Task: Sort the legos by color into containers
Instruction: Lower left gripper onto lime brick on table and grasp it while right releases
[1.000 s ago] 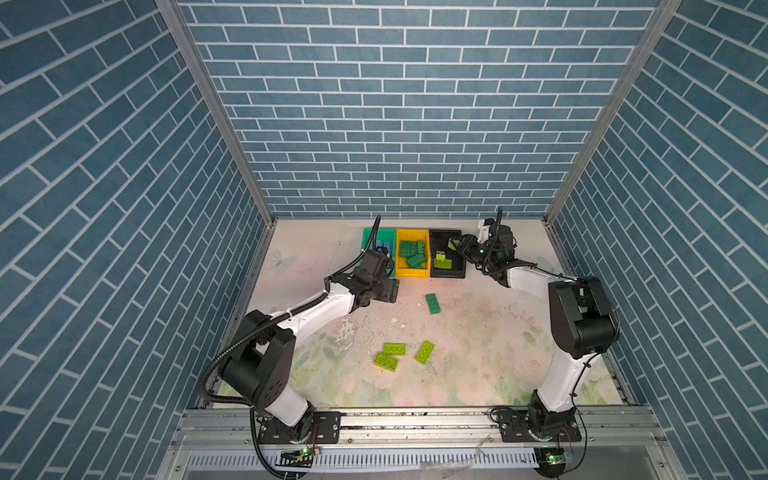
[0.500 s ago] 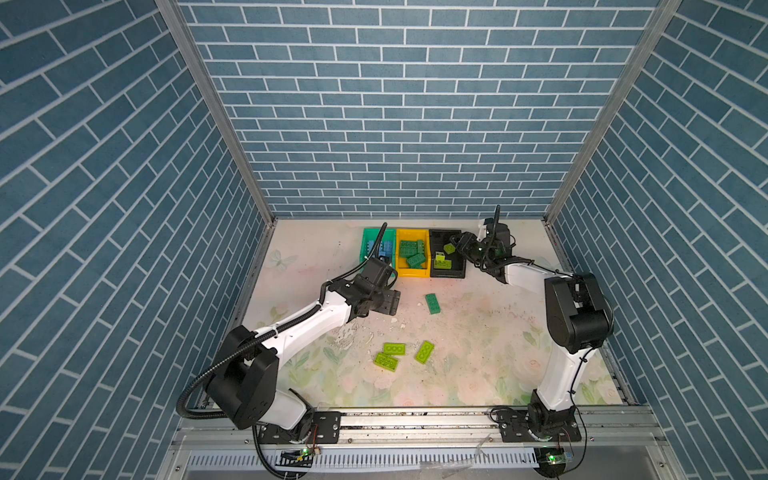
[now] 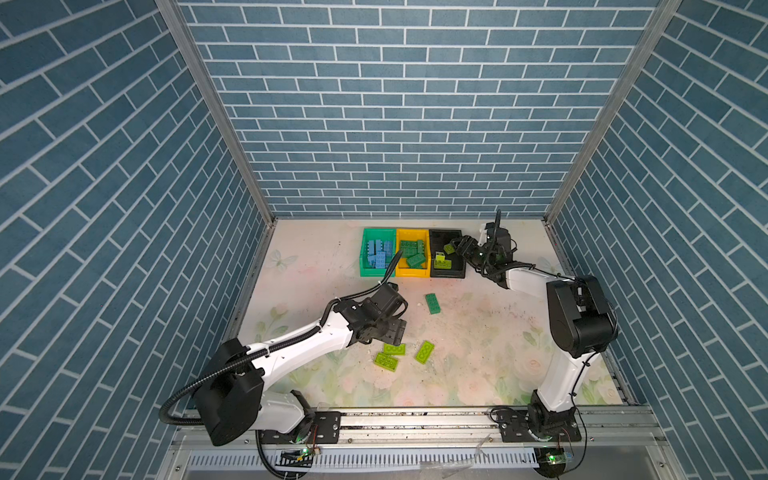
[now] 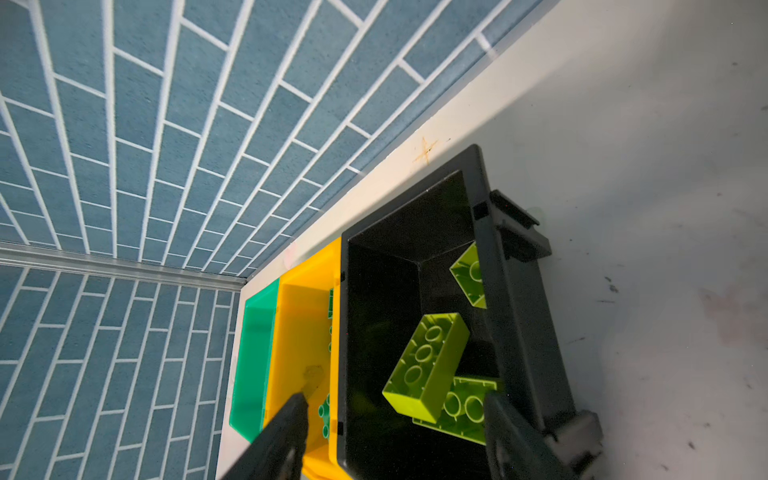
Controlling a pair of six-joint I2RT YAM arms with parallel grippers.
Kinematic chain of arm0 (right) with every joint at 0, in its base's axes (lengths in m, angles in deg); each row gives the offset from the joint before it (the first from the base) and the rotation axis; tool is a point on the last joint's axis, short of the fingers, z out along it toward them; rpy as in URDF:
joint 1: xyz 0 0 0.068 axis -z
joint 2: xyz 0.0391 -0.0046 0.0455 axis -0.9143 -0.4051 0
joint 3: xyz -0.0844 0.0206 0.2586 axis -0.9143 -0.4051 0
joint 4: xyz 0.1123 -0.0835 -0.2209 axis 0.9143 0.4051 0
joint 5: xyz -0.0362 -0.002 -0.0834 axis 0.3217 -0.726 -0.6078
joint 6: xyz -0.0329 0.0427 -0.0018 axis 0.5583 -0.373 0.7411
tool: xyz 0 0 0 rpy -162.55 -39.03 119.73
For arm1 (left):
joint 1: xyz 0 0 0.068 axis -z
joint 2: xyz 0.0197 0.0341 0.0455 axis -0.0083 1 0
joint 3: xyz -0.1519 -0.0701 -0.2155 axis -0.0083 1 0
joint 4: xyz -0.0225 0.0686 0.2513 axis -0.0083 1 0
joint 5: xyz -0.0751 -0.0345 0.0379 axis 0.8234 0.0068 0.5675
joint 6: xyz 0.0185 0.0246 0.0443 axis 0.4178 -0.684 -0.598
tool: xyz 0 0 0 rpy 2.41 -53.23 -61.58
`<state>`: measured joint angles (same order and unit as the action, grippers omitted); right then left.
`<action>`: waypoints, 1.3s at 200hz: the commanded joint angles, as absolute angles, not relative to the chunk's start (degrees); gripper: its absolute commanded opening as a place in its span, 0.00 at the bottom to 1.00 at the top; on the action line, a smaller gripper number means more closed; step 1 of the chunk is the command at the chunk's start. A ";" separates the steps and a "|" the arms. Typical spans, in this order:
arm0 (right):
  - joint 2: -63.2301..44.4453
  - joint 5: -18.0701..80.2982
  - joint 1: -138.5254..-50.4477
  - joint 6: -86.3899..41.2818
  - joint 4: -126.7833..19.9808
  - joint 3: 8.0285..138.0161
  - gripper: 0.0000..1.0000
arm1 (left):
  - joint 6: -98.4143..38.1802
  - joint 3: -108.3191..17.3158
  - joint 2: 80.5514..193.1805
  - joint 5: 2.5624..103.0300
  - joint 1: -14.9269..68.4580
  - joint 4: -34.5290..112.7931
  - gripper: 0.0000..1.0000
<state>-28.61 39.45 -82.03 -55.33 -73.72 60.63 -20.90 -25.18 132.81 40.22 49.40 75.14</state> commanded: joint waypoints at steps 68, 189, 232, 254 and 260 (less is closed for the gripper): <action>-25.02 38.03 -82.71 -52.42 -72.94 58.35 0.69 | -13.17 -19.42 130.84 39.13 57.86 78.48 0.85; -24.45 38.29 -82.71 -52.05 -72.55 57.53 0.69 | -10.78 -15.99 136.36 39.33 60.27 74.73 0.88; -24.68 38.46 -82.71 -52.02 -72.37 57.75 0.69 | -10.51 -15.96 139.38 39.38 60.31 73.33 0.86; -24.60 38.46 -82.71 -51.90 -72.00 58.05 0.69 | -10.42 -16.11 140.62 39.38 60.31 73.48 0.82; -24.45 38.42 -82.73 -51.79 -71.85 58.08 0.69 | -10.42 -16.15 140.76 39.31 60.33 73.45 0.81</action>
